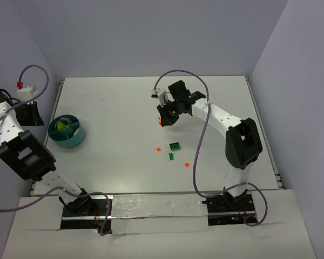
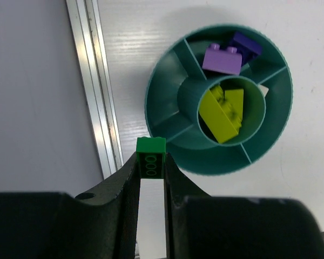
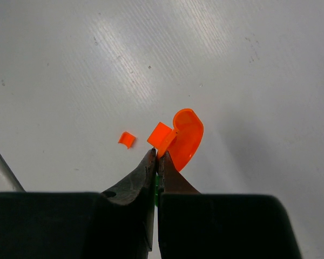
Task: Sort the legos into containers by color
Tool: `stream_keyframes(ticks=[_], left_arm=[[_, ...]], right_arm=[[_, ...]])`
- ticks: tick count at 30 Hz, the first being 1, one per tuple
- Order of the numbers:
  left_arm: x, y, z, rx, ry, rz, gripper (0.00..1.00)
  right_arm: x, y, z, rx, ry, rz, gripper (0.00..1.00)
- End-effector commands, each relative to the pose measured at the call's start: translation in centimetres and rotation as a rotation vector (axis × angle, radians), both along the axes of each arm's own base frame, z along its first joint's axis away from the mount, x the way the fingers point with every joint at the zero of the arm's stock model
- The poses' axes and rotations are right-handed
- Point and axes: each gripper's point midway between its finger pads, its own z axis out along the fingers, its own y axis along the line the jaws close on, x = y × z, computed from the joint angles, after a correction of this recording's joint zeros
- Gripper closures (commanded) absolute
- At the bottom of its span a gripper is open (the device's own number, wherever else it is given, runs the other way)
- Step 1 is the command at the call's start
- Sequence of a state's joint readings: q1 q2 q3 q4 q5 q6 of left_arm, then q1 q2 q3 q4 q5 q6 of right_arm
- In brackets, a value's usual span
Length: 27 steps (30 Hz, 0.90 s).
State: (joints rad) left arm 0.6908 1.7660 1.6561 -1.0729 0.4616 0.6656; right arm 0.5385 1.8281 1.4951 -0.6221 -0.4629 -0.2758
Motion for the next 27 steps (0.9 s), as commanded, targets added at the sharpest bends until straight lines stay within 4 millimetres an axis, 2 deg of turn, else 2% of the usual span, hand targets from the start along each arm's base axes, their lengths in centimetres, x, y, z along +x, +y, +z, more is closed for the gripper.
stream_keyframes(ticks=[1,5,14,21,27], left_arm=[[2.4,0.7,1.2,0.042,-0.040,-0.007,0.79],[2.6,-0.6,0.4,0.015,-0.012,-0.056,0.77],[0.9,-2.0,-1.0,-0.025,0.071,-0.168,0.73],[0.7,-1.6,-1.7,-0.021,0.126,-0.197,0.70],[0.9,-1.5,-2.1,-0.014,0.135,-0.204,0.62]], right_arm=[[1.4,0.4,1.5,0.019,-0.046,-0.002,1.00],[1.6,0.4,1.3,0.014,-0.041,-0.003,1.00],[1.9,0.1,1.0,-0.001,-0.032,0.000,1.00],[2.3,0.1,1.0,-0.008,-0.031,0.002,1.00],[2.4,0.2,0.9,-0.010,-0.022,0.000,1.00]])
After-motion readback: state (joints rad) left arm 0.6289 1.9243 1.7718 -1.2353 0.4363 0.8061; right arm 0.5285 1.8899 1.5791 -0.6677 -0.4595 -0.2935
